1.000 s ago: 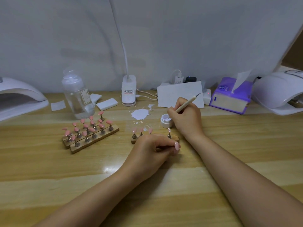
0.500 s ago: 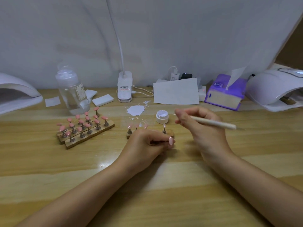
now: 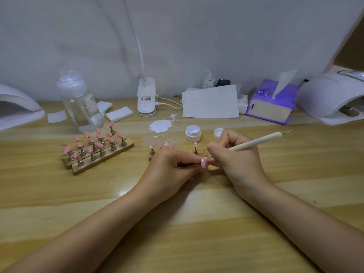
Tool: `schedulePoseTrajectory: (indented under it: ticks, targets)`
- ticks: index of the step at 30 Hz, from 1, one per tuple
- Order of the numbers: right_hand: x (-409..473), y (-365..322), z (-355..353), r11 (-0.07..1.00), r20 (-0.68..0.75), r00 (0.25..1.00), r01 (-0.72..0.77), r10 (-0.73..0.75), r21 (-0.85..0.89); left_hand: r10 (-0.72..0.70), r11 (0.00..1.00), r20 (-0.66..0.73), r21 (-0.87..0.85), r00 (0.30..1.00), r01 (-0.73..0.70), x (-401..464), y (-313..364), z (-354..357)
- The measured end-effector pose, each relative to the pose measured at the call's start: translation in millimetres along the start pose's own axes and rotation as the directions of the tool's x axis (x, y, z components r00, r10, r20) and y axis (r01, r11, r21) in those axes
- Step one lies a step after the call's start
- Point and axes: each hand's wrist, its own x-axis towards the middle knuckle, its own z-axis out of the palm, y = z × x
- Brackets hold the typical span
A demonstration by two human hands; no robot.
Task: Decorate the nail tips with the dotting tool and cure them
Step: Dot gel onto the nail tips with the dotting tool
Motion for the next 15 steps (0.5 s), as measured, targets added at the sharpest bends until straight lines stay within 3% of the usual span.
schedulePoseTrajectory:
  ticks: [15]
  targets:
    - [-0.6, 1.4, 0.6, 0.998, 0.058, 0.998, 0.015, -0.011, -0.057, -0.019, 0.999, 0.015, 0.049, 1.000, 0.018, 0.4, 0.2, 0.2]
